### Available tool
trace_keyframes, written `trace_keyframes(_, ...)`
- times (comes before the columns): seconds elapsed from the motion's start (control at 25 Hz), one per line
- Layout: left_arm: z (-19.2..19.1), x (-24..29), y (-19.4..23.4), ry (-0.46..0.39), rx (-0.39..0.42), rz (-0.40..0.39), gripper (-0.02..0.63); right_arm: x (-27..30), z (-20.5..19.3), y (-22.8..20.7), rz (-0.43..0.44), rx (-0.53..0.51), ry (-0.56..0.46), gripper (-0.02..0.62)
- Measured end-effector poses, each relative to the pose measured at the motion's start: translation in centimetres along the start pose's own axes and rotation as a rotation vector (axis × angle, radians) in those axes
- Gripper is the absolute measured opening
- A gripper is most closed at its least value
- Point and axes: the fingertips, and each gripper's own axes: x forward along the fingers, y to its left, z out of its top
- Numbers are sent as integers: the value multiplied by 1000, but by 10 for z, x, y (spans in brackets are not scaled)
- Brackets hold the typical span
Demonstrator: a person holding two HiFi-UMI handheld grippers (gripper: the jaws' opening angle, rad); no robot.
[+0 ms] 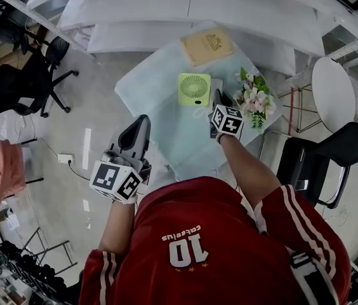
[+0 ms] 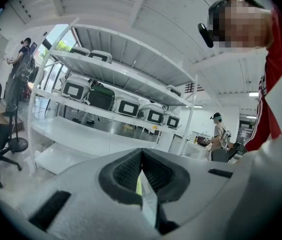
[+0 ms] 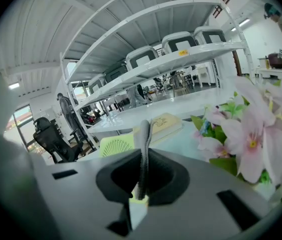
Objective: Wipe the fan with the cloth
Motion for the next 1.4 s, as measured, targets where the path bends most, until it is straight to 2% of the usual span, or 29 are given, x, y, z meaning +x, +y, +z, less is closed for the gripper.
trace_keyframes(0.64, 0, -3, 1, -14, -8, -1, 3, -2, -11, 39, 82, -16, 9, 5)
trace_keyframes(1.4, -11, -23, 15, -17, -43, 72, 2, 17, -43, 86, 204, -77, 77, 5)
